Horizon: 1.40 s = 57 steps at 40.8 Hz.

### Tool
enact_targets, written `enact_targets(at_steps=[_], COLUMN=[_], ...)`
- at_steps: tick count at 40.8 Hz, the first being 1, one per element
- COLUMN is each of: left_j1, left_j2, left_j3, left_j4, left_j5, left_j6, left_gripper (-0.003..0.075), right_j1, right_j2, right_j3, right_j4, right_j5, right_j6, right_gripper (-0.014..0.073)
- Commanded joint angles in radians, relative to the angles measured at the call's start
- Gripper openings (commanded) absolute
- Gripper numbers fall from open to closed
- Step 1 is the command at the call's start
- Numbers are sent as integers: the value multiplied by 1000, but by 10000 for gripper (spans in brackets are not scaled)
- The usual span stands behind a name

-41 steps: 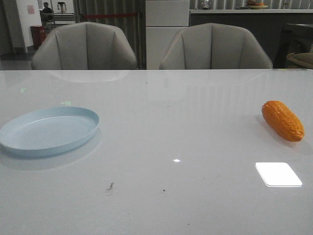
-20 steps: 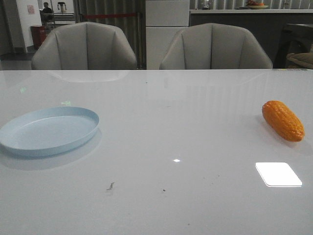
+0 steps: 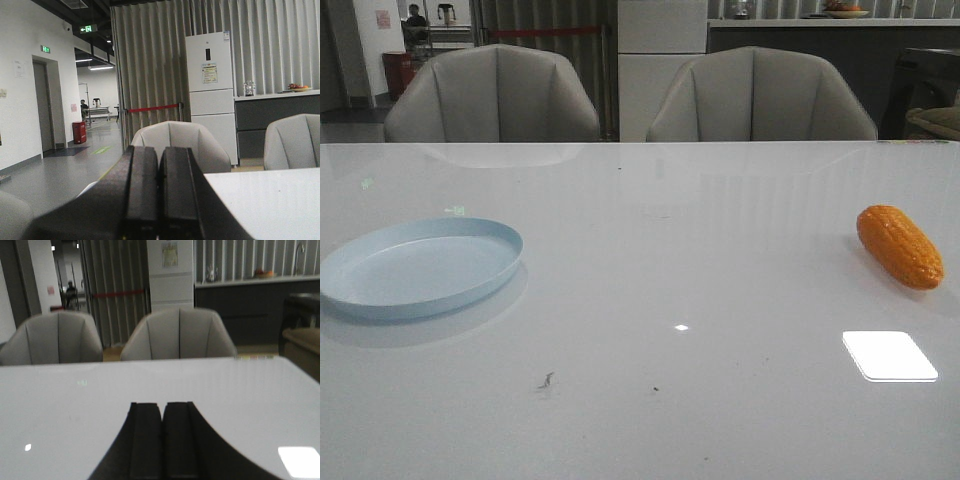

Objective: Place corn on plate with both arms

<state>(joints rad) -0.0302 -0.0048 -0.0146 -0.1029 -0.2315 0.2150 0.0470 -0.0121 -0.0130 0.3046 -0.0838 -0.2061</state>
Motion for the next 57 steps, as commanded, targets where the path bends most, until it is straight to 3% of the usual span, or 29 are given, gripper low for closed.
enact_targets(at_steps=[1,11,24,33,43,48,52,57], left_j1=[1,1,1,1,1,1,1,1], left_j2=[-16,54,423,659,811,865,904,946], left_j3=[-101,-340,-670,-702,-702,-702,-702,-702], left_j4=[-25,5,68,68,27,-25,-25,-25], left_j5=[-100,46,268,305,510,576,588,588], left_j6=[-14,-12,-12,-12,-12,-12,-12,-12], left_gripper=[89,89,89,89,89,118,185,360], right_j1=[0,0,0,0,0,0,0,0], right_j2=[-20,85,512,773,936,975,989,991], right_j3=[-124,-430,-760,-794,-794,-794,-794,-794], right_j4=[5,-11,-45,-45,-26,-26,-26,-26], right_j5=[-129,11,229,224,309,349,376,387], right_j6=[-6,-7,-7,-7,-7,-7,-7,-7], right_gripper=[66,66,66,66,73,157,320,496])
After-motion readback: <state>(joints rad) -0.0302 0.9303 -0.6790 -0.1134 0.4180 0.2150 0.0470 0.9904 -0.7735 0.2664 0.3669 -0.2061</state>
